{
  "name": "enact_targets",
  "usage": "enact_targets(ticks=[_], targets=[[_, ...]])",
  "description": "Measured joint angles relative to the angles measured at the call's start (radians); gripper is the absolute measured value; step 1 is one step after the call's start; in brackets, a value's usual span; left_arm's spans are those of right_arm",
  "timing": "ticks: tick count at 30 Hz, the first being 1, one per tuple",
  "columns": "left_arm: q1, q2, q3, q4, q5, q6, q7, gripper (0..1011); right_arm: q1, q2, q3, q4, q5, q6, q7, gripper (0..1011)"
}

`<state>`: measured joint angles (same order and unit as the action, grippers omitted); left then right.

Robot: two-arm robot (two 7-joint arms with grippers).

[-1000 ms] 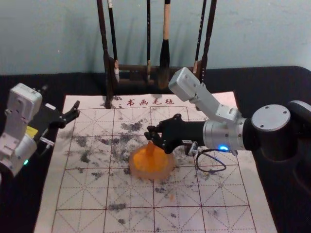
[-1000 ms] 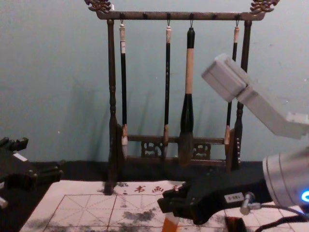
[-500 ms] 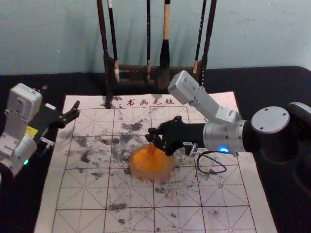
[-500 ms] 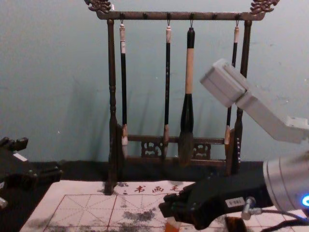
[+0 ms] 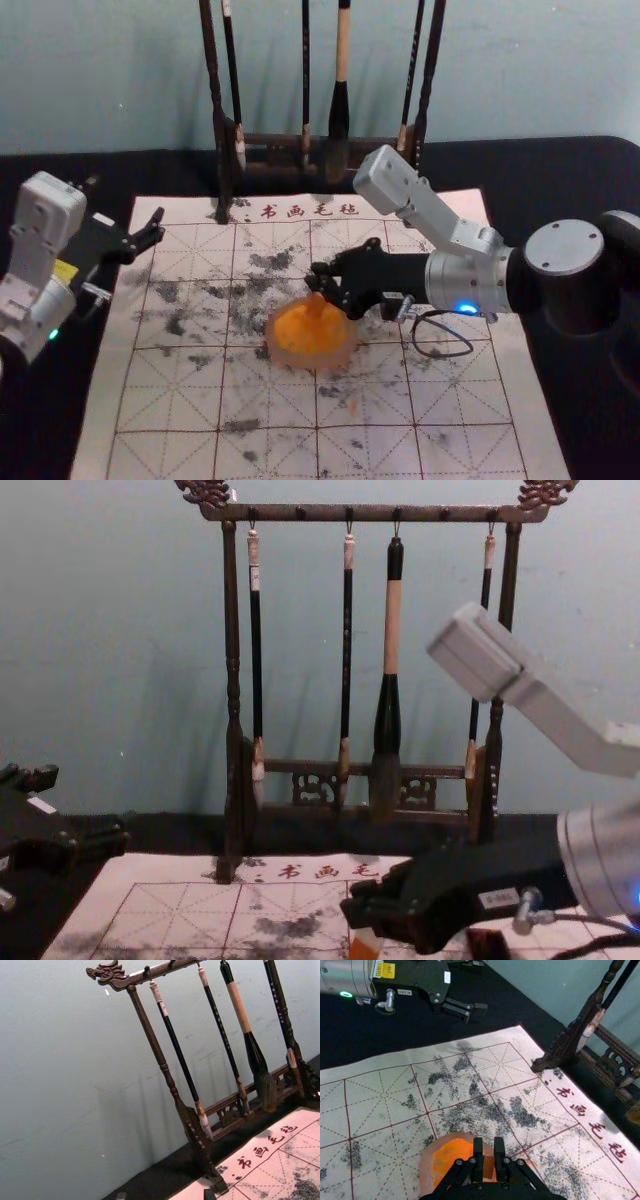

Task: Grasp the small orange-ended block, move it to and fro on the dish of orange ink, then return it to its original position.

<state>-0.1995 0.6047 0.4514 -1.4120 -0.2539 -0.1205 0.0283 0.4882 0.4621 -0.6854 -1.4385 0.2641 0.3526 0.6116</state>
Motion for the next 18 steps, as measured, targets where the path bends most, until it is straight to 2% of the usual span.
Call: enact_targets(ticks=[18], targets=[[0.0,0.0,0.0,0.0,0.0,0.0,0.0,1001,-0.009,0.018,0.01,-0.016,0.004,-0.006,0.008,130]])
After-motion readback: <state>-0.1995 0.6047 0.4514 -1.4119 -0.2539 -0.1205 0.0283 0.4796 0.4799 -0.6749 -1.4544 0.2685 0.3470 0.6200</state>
